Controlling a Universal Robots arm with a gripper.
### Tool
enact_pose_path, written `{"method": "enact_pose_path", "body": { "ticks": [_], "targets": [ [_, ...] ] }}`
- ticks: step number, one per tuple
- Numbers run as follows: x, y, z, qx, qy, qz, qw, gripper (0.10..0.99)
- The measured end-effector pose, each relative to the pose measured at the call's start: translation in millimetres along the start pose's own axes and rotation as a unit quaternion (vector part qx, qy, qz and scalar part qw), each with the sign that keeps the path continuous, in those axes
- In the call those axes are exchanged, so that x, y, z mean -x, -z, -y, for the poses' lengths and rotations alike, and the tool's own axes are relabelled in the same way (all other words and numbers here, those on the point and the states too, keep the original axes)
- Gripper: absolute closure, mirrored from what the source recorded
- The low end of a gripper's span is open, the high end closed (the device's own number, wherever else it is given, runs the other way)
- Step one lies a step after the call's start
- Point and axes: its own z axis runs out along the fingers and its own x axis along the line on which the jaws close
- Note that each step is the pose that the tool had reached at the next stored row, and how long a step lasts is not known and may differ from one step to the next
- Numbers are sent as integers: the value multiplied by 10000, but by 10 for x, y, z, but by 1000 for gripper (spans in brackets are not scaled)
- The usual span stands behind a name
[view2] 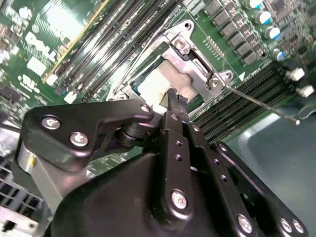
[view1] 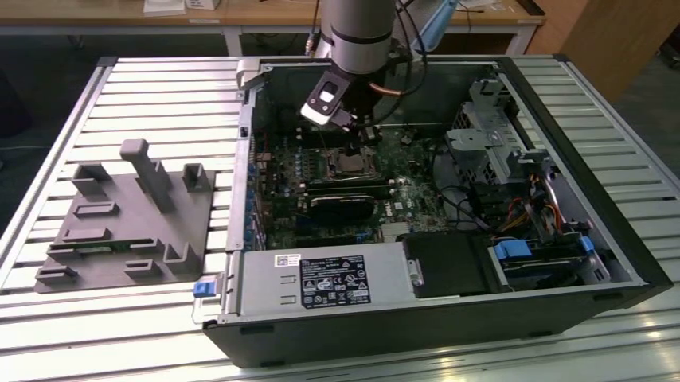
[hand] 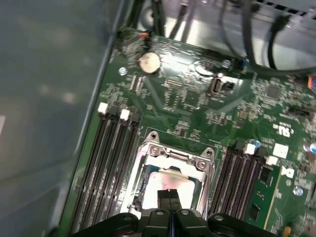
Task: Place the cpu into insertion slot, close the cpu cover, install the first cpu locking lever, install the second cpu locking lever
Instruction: 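Close the cpu cover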
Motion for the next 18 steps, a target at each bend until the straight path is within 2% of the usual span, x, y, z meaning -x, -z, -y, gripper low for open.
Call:
{"method": "enact_pose_path", "body": {
  "ticks": [5, 9, 13, 18],
  "targets": [
    [0, -11, 0, -6, 449, -16, 9990, 980],
    [0, -19, 1, -12, 816, -29, 9967, 980],
    [0, -27, 1, -17, 1173, -41, 9931, 980],
    [0, -38, 1, -24, 1623, -57, 9867, 980]
  ]
}}
